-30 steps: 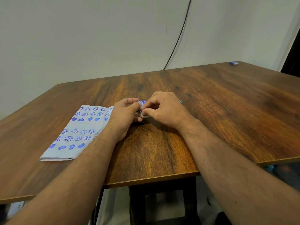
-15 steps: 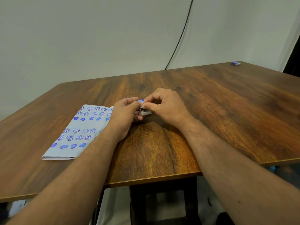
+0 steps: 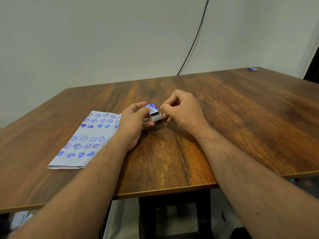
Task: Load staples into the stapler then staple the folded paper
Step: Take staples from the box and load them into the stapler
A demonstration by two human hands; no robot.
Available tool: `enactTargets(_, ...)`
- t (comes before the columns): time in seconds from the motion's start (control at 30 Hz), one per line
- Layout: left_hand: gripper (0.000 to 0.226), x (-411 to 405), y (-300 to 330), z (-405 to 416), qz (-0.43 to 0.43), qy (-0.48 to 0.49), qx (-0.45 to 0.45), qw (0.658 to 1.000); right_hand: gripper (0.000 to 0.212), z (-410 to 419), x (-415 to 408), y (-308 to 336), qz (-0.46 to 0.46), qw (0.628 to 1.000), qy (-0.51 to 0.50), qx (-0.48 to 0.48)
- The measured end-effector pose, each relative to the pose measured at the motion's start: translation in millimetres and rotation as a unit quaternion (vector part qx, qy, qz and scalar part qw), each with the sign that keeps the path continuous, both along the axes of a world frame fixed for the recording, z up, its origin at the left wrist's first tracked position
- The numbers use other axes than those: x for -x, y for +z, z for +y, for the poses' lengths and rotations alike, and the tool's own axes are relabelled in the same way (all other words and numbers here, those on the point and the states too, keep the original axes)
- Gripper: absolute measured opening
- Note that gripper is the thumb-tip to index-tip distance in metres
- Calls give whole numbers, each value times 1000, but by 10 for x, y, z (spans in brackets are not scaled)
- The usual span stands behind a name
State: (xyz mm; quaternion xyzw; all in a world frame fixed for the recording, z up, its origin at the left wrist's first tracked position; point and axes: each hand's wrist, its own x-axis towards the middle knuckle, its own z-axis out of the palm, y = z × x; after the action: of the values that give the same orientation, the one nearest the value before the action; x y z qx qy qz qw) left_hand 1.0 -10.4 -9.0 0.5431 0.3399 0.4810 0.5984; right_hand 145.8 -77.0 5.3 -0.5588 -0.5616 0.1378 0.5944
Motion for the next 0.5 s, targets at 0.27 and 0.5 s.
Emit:
enactTargets(0.27,25,-25,20,-36,-26,17,12,999,35,57,-25,-21,-4,999,-25,33)
enactTargets(0.5,21,-13,32,-39,-36,24,24,999,17,56,0,-5,11,998,-33,58)
